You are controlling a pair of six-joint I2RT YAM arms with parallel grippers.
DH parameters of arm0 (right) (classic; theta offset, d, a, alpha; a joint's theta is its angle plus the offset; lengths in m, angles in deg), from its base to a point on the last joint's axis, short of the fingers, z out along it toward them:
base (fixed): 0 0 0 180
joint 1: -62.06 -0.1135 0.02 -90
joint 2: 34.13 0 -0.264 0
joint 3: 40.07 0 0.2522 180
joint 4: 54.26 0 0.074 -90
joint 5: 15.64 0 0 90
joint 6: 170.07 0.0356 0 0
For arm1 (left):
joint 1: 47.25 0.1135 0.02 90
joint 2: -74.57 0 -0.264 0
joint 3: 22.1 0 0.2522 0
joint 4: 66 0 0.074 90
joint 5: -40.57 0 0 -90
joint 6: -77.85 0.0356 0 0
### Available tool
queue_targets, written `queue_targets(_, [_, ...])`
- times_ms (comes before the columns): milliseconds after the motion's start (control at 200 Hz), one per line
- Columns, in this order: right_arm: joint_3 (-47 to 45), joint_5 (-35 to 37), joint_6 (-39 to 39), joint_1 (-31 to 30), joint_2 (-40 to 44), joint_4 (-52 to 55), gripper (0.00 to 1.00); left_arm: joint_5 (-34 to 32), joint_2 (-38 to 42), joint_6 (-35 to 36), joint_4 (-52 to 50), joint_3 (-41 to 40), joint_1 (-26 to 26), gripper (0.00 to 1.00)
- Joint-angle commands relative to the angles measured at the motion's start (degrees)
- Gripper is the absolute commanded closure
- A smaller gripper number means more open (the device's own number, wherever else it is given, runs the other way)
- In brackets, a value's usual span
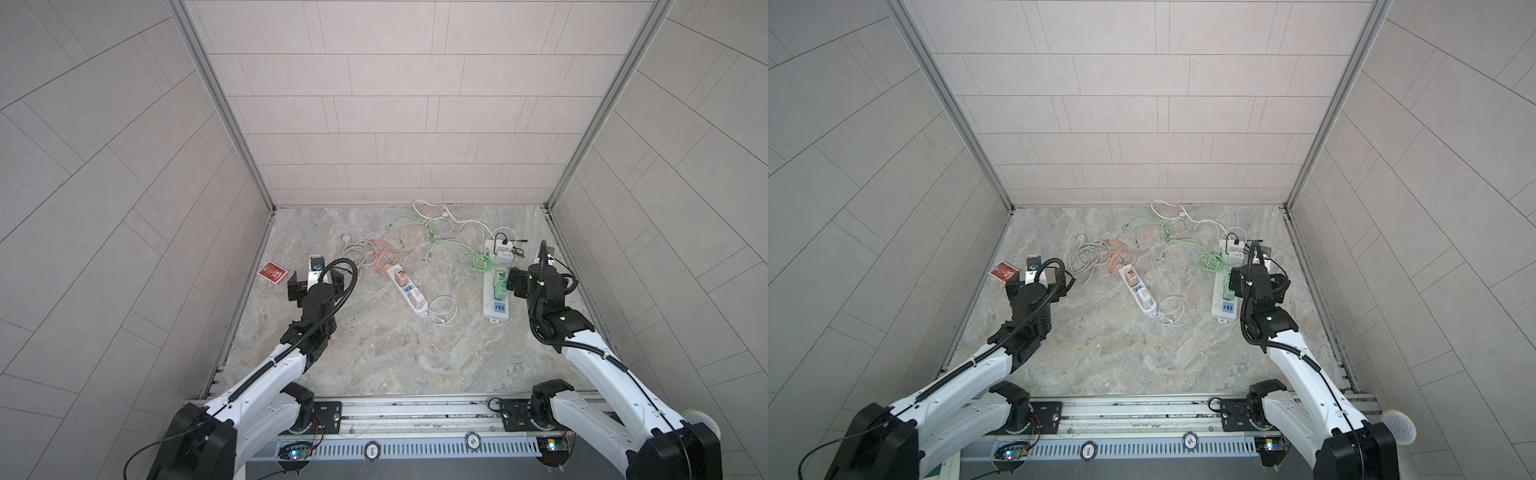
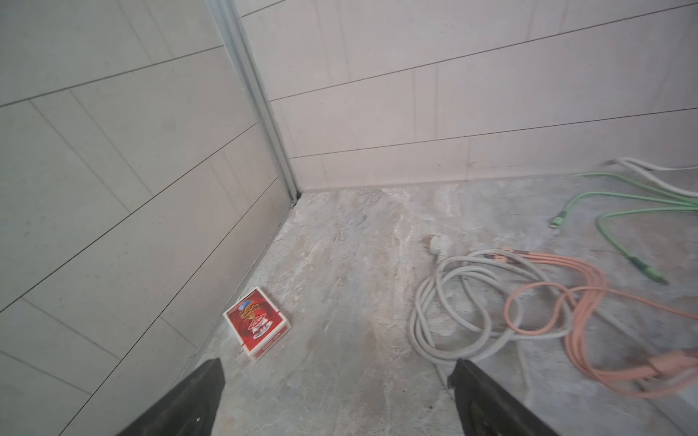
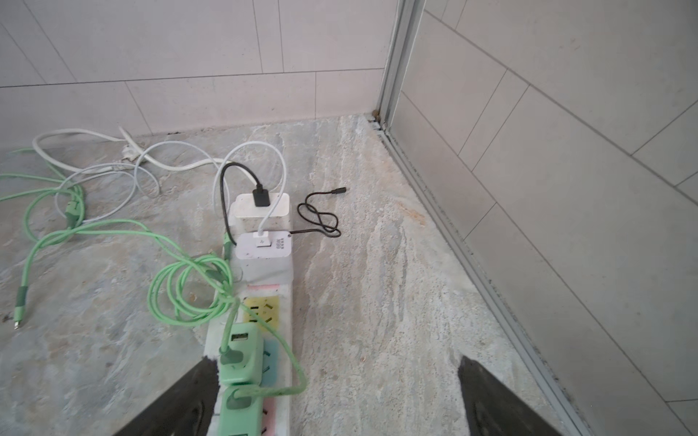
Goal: Insert plugs into power strip
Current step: Reset both arms
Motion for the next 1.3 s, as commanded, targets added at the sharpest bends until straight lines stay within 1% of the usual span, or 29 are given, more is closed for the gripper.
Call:
queue_targets(0, [-3.6,6.7,-3.6,0.8,-0.9,-9.0,0.01,1.7,-3.9,0.4,10.0,-2.0,2.7,0.0])
queue_targets(20, [-4.5,6.8,-4.1,0.8,-1.1,-10.4,0.01,1.9,-4.6,0.7,10.7,-2.0,3.1,0.0])
queue_targets(45, [-5.8,6.8,-5.0,0.9,-1.4,-12.5,0.01,2.2,-5.6,1.1,12.5,-3.9,3.6,0.0])
queue_targets(150, [-10.1,7.1,-9.3,1.0,-3.1,-21.4,0.01,7.1,-10.8,0.5,24.8,-7.6,6.9,0.0])
queue_targets(230, [-12.9,6.9,-10.7,1.2,-5.0,-28.2,0.01,11.2,-14.4,0.5,26.5,-7.2,8.3,0.0])
queue_targets(300, [-14.3,5.4,-12.1,1.3,-7.0,-32.0,0.01,11.7,-18.3,0.8,30.3,-7.5,8.6,0.0])
queue_targets(330, [-14.9,5.6,-12.7,1.4,-8.1,-33.4,0.01,12.4,-20.1,0.6,34.0,-8.1,9.0,0.0])
queue_targets(375, [-16.2,6.5,-13.0,1.5,-9.3,-36.5,0.01,13.1,-22.5,2.2,39.8,-9.4,9.0,0.0])
queue_targets(435, [-18.5,6.9,-12.4,2.0,-10.7,-42.7,0.01,12.9,-25.6,2.1,44.0,-10.1,9.7,0.0])
queue_targets(495, [-20.5,5.6,-11.3,2.9,-12.5,-48.8,0.01,13.5,-29.1,1.3,48.1,-10.6,10.7,0.0])
queue_targets(595, [-21.0,4.0,-10.9,3.6,-17.8,-54.5,0.01,16.2,-31.6,0.6,48.1,-9.7,12.0,0.0])
queue_targets(676, [-22.1,0.2,-12.5,3.6,-22.0,-62.1,0.01,16.8,-33.3,0.5,48.0,-9.0,12.4,0.0])
queue_targets(731, [-22.8,-0.5,-11.4,3.6,-24.2,-66.4,0.01,17.8,-35.5,0.7,48.1,-8.0,12.8,0.0])
queue_targets(786, [-22.5,-0.7,-9.8,3.6,-27.1,-67.4,0.01,18.0,-36.2,1.3,47.5,-6.8,12.9,0.0])
queue_targets(821, [-22.3,-0.3,-9.4,3.8,-30.1,-69.8,0.01,17.1,-36.0,0.9,46.4,-6.4,12.9,0.0])
queue_targets(911, [-22.7,-4.5,-12.7,3.8,-40.7,-83.4,0.01,16.4,-35.8,0.7,44.9,-5.5,12.9,0.0])
queue_targets(926, [-22.6,-4.4,-13.2,3.6,-42.2,-85.4,0.01,16.3,-35.8,0.7,44.4,-5.3,12.9,0.0])
queue_targets(941, [-21.9,-3.8,-14.4,3.2,-42.2,-84.8,0.01,16.1,-35.7,0.6,43.9,-5.1,12.9,0.0])
queue_targets(996, [-19.4,-2.3,-13.7,2.8,-38.6,-74.7,0.01,15.2,-35.4,0.3,40.7,-3.6,12.9,0.0])
queue_targets(1031, [-17.5,-1.1,-12.7,2.8,-37.6,-69.7,0.01,13.5,-35.2,-0.4,37.6,-2.7,12.9,0.0])
queue_targets(1066, [-16.2,-1.1,-12.7,2.9,-37.5,-67.1,0.01,11.0,-35.1,-1.5,33.8,0.5,13.0,0.0])
queue_targets(1096, [-15.6,-1.1,-12.7,2.8,-38.0,-66.9,0.01,10.1,-35.0,-2.7,30.4,1.9,13.4,0.0])
queue_targets(1156, [-15.7,-1.3,-13.6,2.8,-39.1,-69.0,0.01,12.1,-34.5,-4.1,27.8,2.8,15.0,0.0])
queue_targets(1291, [-15.6,-1.3,-13.6,2.8,-38.9,-68.3,0.01,12.1,-34.4,-4.0,28.2,2.6,15.0,0.0])
